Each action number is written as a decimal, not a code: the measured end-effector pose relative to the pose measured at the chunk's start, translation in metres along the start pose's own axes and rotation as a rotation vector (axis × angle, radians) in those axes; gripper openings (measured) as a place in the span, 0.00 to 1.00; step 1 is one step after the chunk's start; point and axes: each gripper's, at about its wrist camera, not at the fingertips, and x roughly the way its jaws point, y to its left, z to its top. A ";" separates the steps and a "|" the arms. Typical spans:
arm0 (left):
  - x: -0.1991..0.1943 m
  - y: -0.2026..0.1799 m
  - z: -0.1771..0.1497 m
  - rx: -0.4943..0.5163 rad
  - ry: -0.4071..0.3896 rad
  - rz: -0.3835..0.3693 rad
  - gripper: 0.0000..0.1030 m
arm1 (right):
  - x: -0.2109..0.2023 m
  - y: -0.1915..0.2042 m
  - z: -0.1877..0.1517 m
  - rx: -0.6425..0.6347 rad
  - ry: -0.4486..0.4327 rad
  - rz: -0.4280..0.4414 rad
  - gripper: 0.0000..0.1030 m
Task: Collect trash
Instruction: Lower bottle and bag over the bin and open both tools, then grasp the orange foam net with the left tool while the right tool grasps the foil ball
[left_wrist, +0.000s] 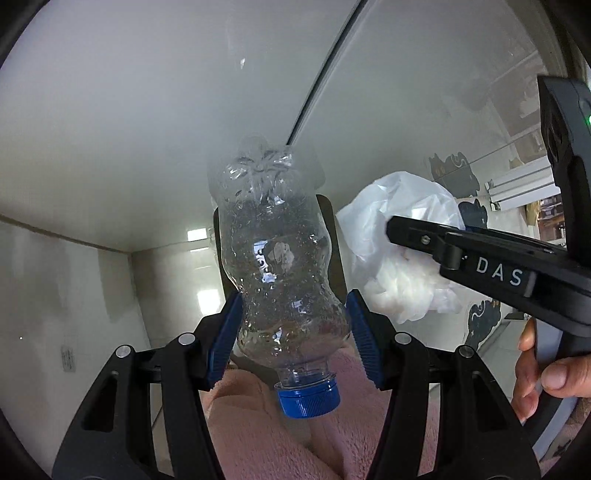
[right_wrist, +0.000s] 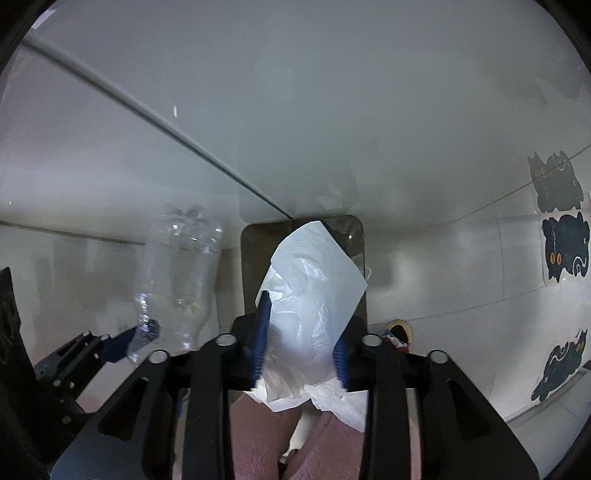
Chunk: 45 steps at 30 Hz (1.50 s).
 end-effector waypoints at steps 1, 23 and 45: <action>0.002 -0.001 0.001 0.005 0.003 0.002 0.54 | -0.001 0.001 0.002 0.004 -0.005 0.005 0.43; -0.084 -0.006 0.003 0.020 -0.076 0.068 0.91 | -0.068 -0.008 -0.001 -0.019 -0.100 -0.005 0.80; -0.282 -0.012 0.036 -0.027 -0.365 0.105 0.92 | -0.259 0.050 0.026 -0.144 -0.418 0.100 0.84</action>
